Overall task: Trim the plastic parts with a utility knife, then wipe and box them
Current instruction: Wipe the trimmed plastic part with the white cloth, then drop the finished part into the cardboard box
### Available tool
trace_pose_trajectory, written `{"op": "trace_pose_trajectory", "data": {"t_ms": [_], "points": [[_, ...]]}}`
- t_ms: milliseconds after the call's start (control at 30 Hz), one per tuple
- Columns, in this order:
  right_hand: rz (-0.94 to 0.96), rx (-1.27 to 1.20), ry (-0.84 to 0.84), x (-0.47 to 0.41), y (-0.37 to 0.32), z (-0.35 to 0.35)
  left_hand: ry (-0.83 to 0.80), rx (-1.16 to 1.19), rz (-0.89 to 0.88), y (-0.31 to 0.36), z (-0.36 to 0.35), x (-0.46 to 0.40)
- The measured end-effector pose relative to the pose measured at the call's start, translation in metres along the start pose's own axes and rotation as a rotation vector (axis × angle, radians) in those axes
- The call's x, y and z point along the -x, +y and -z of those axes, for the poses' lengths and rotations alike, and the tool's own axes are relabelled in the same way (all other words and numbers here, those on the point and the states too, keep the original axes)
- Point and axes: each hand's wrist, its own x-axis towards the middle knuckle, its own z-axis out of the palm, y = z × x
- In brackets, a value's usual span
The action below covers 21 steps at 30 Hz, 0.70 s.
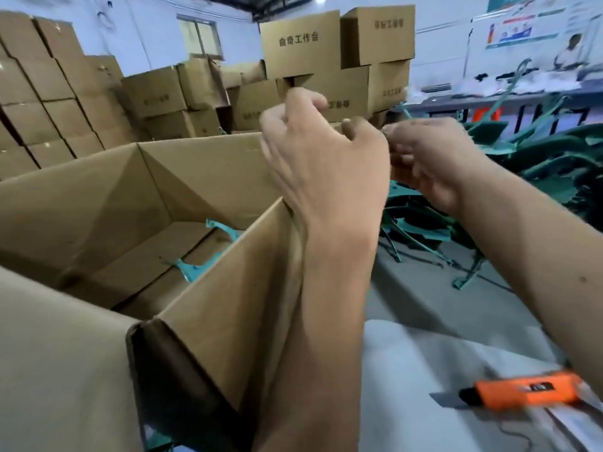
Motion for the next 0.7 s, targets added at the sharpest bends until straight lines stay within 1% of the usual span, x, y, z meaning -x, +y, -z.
{"op": "trace_pose_trajectory", "data": {"t_ms": [33, 67, 100, 133, 167, 200, 233, 267, 300, 333, 367, 400, 433, 500, 533, 600, 667, 700], "points": [[-0.004, 0.030, 0.058, 0.013, 0.014, 0.024, -0.044, 0.051, -0.033, -0.001, -0.012, 0.017], [-0.016, 0.078, 0.102, 0.027, 0.028, 0.045, -0.120, 0.075, -0.053, -0.004, -0.024, 0.033], [-0.037, 0.144, 0.151, 0.043, 0.044, 0.070, -0.254, 0.077, -0.038, -0.007, -0.040, 0.054], [-0.066, 0.213, 0.199, 0.056, 0.059, 0.092, -0.431, 0.056, 0.007, -0.014, -0.054, 0.074], [-0.106, 0.289, 0.264, 0.067, 0.074, 0.112, -0.649, 0.012, 0.060, -0.023, -0.068, 0.092], [-0.143, 0.366, 0.360, 0.078, 0.088, 0.137, -0.901, -0.052, 0.099, -0.029, -0.082, 0.115], [-0.162, 0.468, 0.459, 0.085, 0.101, 0.158, -1.151, -0.139, 0.087, -0.035, -0.091, 0.135], [-0.164, 0.604, 0.563, 0.093, 0.111, 0.182, -1.386, -0.210, 0.024, -0.038, -0.100, 0.157], [-0.164, 0.746, 0.643, 0.100, 0.120, 0.202, -1.569, -0.253, -0.059, -0.042, -0.105, 0.176], [-0.165, 0.889, 0.715, 0.106, 0.126, 0.217, -1.697, -0.280, -0.145, -0.043, -0.107, 0.192], [-0.177, 1.016, 0.780, 0.112, 0.133, 0.234, -1.774, -0.301, -0.214, -0.043, -0.110, 0.207], [-0.198, 1.104, 0.825, 0.115, 0.139, 0.245, -1.795, -0.325, -0.266, -0.044, -0.113, 0.218], [-0.229, 1.147, 0.865, 0.117, 0.145, 0.255, -1.778, -0.346, -0.309, -0.046, -0.116, 0.226], [-0.307, 1.098, 0.900, 0.115, 0.155, 0.265, -1.675, -0.365, -0.351, -0.050, -0.124, 0.231], [-0.348, 0.985, 0.917, 0.113, 0.159, 0.270, -1.620, -0.363, -0.352, -0.052, -0.129, 0.233], [-0.367, 0.621, 0.972, 0.105, 0.160, 0.276, -1.518, -0.378, -0.370, -0.057, -0.138, 0.233], [-0.364, 0.237, 1.035, 0.100, 0.158, 0.281, -1.475, -0.388, -0.391, -0.065, -0.145, 0.231], [-0.368, 0.112, 1.049, 0.099, 0.157, 0.285, -1.472, -0.371, -0.383, -0.070, -0.151, 0.231]]}}
